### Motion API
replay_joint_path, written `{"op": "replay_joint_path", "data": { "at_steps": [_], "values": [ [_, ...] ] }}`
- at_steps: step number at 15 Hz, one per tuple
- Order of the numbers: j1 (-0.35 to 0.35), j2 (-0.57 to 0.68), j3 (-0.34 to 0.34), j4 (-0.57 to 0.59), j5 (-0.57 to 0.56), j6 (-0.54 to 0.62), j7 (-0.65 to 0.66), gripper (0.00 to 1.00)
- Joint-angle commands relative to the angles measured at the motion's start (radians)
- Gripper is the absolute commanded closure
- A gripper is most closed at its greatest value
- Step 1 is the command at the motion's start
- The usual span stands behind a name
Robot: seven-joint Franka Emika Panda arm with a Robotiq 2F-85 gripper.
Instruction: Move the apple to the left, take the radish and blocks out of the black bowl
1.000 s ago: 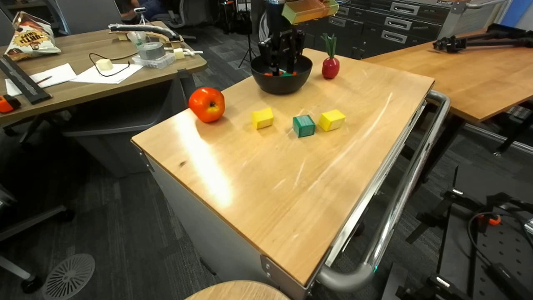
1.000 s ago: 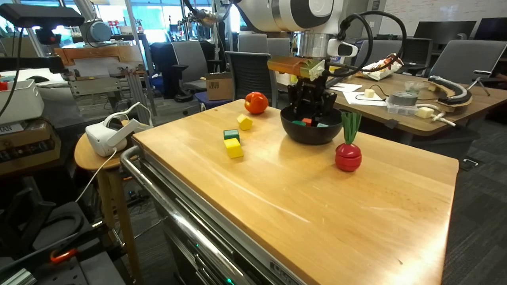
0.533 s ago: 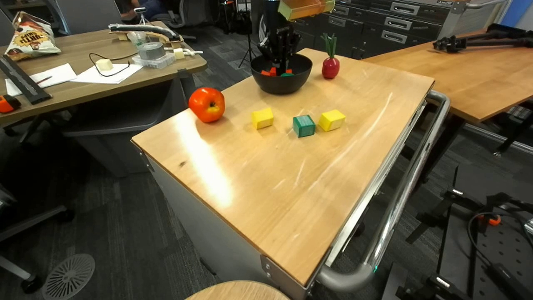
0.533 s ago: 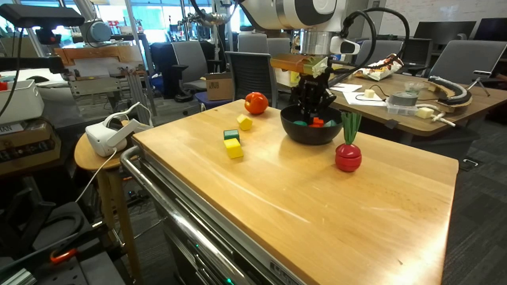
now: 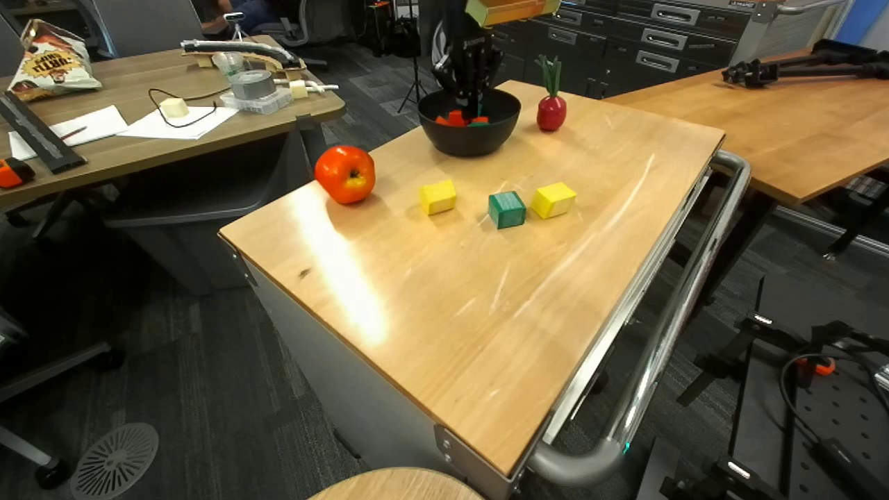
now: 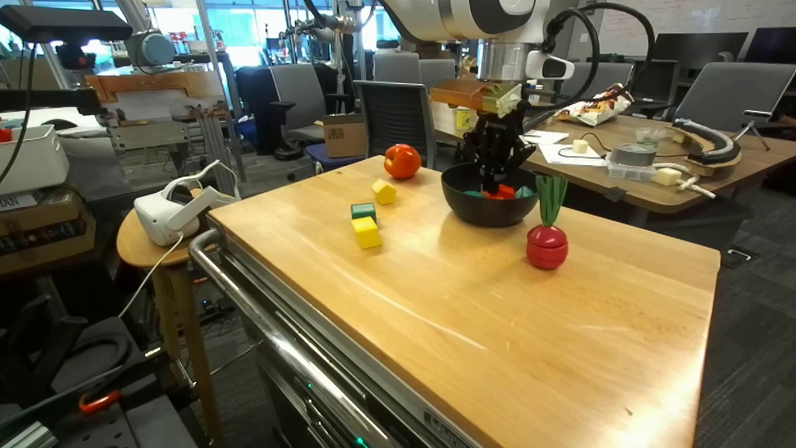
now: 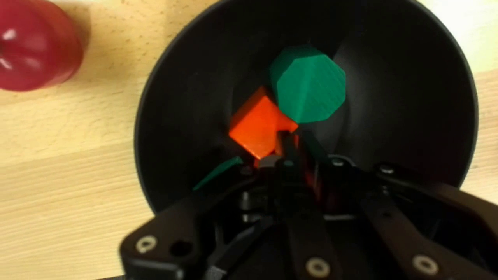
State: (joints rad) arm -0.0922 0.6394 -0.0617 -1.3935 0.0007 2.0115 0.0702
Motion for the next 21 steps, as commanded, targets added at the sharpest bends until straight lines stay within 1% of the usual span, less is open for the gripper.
{"op": "replay_joint_path", "data": {
  "at_steps": [1,2,3,4,8,9,12,14,16,18,19,20,21],
  "values": [
    [-0.019,-0.018,0.007,0.017,0.052,0.033,0.012,0.58],
    [-0.019,-0.013,0.006,0.027,0.06,0.039,0.017,0.49],
    [-0.016,-0.004,0.004,0.039,0.06,0.042,0.021,0.42],
    [-0.013,0.004,0.004,0.049,0.058,0.043,0.024,0.34],
    [0.004,0.046,0.002,0.082,0.045,0.032,0.054,0.05],
    [0.006,0.059,0.001,0.088,0.045,0.026,0.062,0.0],
    [0.011,0.097,-0.005,0.103,0.041,0.016,0.085,0.0],
    [0.01,0.117,-0.008,0.114,0.041,0.012,0.099,0.1],
    [0.008,0.13,-0.011,0.126,0.042,0.01,0.108,0.17],
    [0.008,0.137,-0.014,0.135,0.043,0.007,0.12,0.41],
    [0.009,0.139,-0.014,0.138,0.043,0.006,0.126,0.43],
    [0.009,0.14,-0.015,0.14,0.043,0.005,0.132,0.5],
    [0.011,0.142,-0.017,0.143,0.041,0.003,0.139,0.59]
  ]
}}
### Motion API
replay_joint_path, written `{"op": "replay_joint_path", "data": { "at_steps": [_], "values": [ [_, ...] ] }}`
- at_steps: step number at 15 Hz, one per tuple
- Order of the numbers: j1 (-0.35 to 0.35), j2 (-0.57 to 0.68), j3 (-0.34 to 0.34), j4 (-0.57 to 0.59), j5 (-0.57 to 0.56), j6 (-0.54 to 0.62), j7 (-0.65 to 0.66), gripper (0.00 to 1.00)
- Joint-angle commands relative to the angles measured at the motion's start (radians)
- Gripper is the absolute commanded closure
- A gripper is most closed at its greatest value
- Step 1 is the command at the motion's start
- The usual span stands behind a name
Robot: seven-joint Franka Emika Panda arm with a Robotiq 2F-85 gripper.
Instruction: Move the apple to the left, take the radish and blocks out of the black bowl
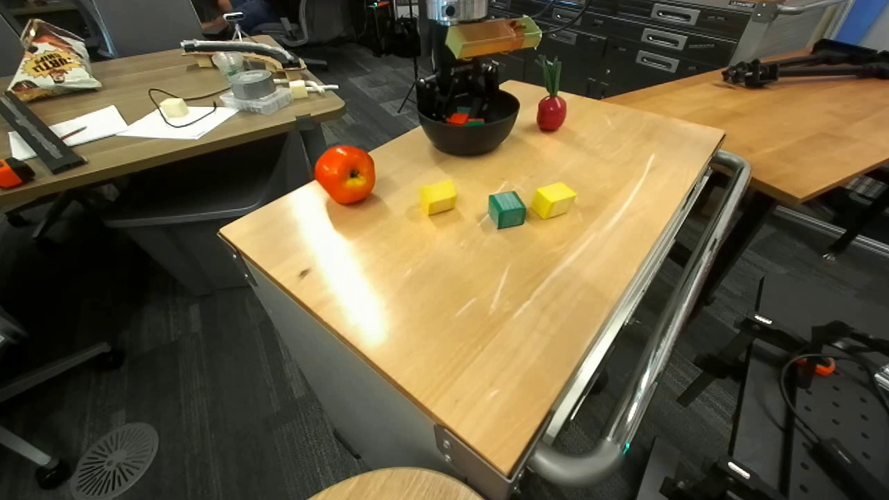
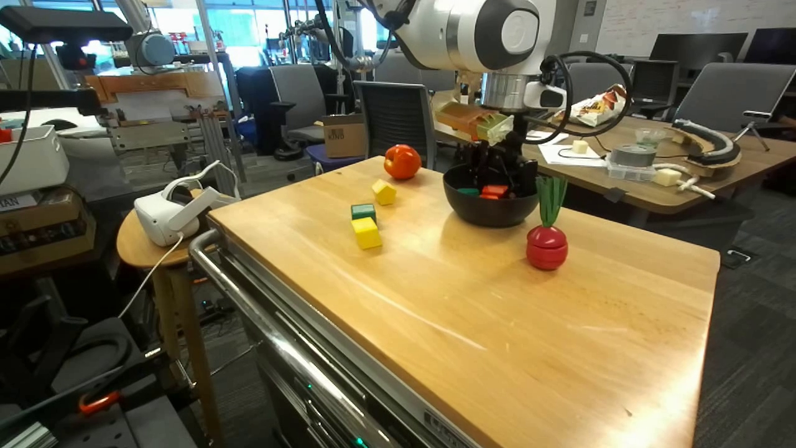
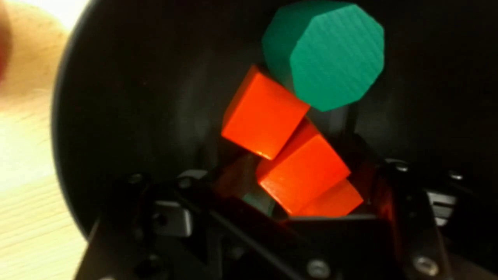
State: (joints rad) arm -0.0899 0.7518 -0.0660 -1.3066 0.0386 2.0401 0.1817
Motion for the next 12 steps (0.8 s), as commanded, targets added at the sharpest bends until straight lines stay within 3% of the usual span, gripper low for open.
{"op": "replay_joint_path", "data": {
  "at_steps": [1,2,8,12],
  "values": [
    [0.009,0.032,-0.014,0.06,0.002,-0.027,0.033,0.67],
    [0.01,0.033,-0.015,0.062,0.001,-0.028,0.04,0.75],
    [0.01,-0.021,-0.013,0.03,0.006,-0.008,0.056,0.76],
    [0.032,-0.225,-0.033,-0.171,-0.068,0.107,0.002,0.76]
  ]
}}
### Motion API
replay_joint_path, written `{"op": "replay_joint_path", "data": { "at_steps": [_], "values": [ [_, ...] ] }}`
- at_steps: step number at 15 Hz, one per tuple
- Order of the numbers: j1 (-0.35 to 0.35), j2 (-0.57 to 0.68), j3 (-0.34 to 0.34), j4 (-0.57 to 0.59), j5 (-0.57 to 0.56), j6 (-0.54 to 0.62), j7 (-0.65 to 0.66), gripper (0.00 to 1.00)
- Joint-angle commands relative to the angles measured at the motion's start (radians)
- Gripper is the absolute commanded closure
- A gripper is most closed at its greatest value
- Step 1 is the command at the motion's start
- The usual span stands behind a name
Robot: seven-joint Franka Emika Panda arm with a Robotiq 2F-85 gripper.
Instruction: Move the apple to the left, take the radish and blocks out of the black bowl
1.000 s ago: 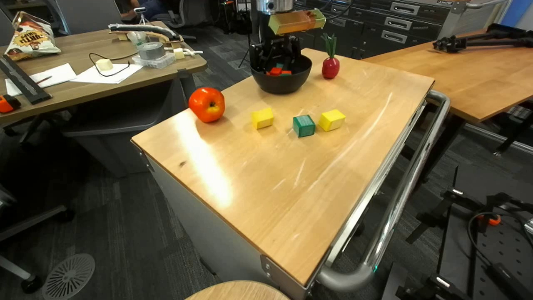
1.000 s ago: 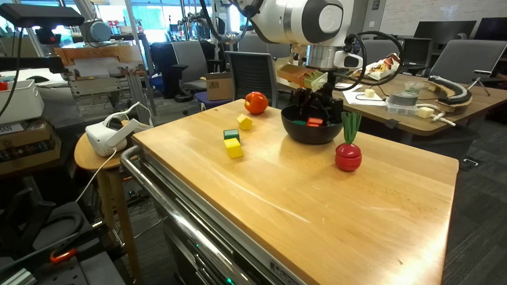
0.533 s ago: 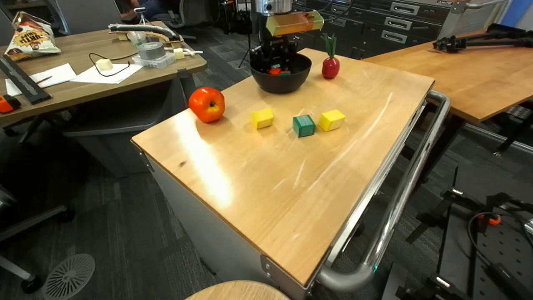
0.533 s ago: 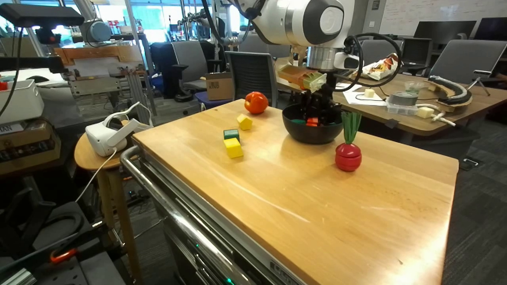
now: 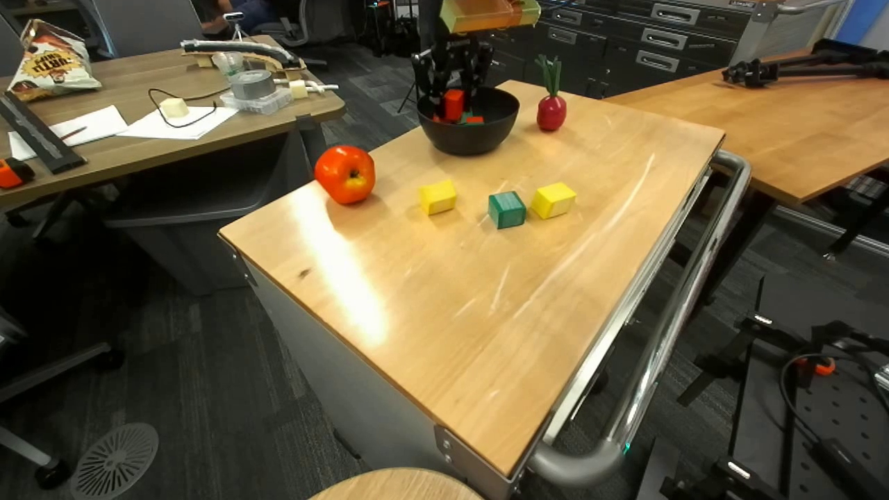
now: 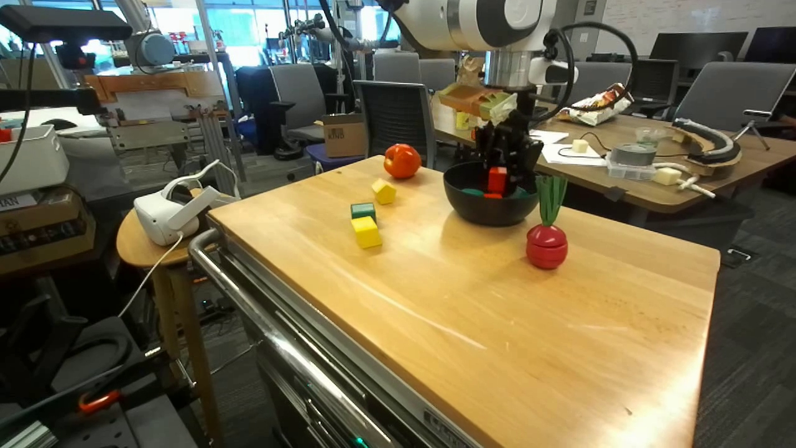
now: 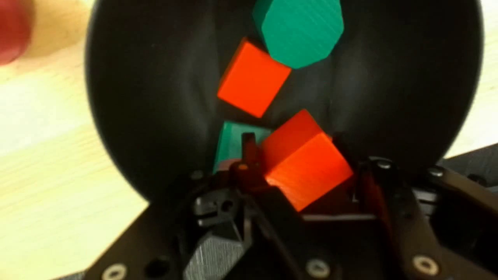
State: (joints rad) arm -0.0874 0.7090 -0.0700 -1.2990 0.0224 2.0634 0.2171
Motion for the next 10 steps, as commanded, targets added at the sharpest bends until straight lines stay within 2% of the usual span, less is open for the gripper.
{"op": "replay_joint_path", "data": {
  "at_steps": [1,5,10],
  "values": [
    [0.038,-0.221,-0.042,-0.221,-0.093,0.129,-0.043,0.76],
    [0.038,-0.391,-0.063,-0.393,-0.216,0.243,-0.08,0.76],
    [-0.019,-0.585,-0.05,-0.644,-0.153,0.225,-0.176,0.76]
  ]
}}
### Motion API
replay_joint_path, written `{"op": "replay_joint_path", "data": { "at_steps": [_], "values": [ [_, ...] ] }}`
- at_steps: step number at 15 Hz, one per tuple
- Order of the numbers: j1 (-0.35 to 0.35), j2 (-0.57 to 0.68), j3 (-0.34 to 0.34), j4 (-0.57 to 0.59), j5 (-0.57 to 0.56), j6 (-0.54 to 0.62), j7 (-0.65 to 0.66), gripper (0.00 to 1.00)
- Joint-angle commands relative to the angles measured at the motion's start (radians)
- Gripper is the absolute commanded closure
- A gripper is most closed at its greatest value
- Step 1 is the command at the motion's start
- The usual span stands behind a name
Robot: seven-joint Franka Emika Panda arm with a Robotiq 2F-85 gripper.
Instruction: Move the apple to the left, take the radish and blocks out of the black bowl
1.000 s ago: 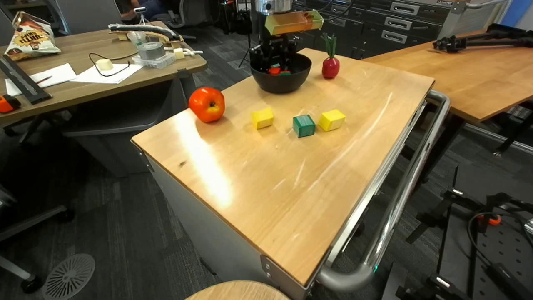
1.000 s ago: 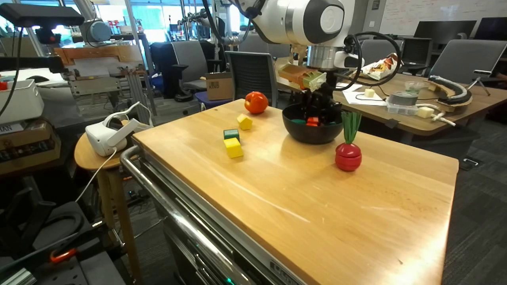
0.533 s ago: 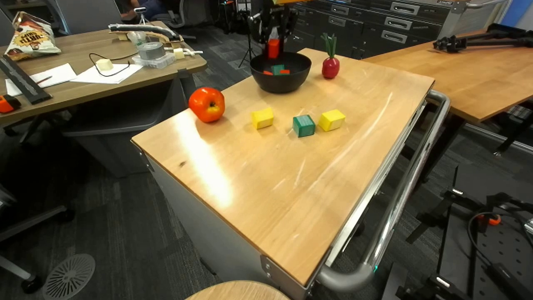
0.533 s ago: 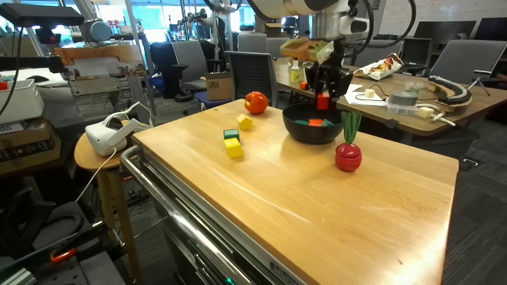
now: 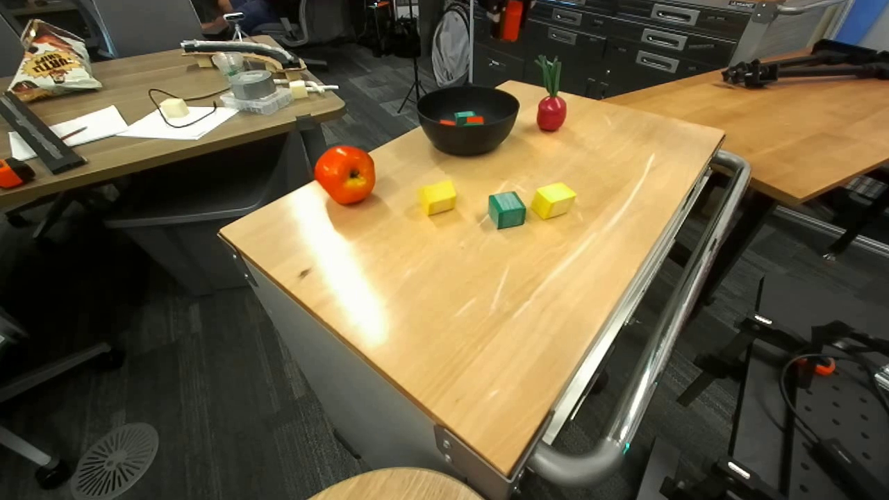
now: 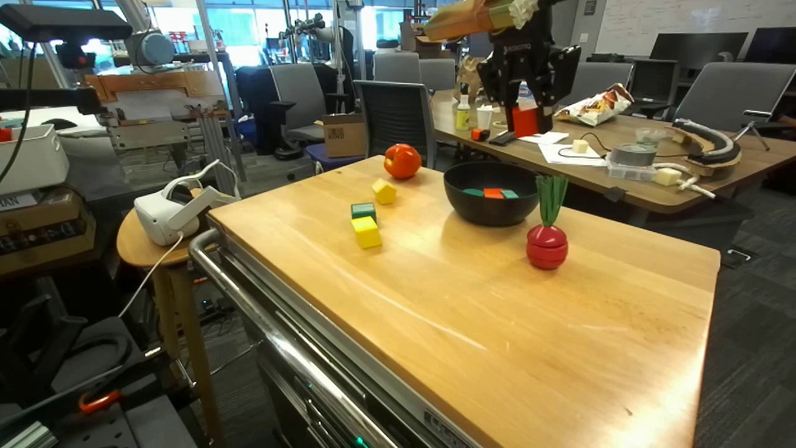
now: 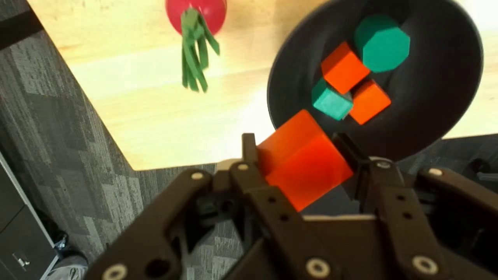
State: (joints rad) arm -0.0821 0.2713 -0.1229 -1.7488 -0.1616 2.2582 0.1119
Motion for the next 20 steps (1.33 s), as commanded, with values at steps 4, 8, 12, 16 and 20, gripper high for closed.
{"op": "replay_joint_path", "data": {
  "at_steps": [4,8,12,16,20],
  "values": [
    [-0.058,-0.292,-0.012,-0.418,0.073,0.047,-0.124,0.76],
    [-0.063,-0.398,-0.02,-0.651,0.103,0.072,-0.132,0.76],
    [-0.054,-0.388,-0.017,-0.771,0.183,0.186,-0.117,0.76],
    [-0.045,-0.341,-0.016,-0.81,0.314,0.282,-0.146,0.76],
    [-0.036,-0.344,-0.005,-0.823,0.397,0.343,-0.16,0.2]
  ]
}}
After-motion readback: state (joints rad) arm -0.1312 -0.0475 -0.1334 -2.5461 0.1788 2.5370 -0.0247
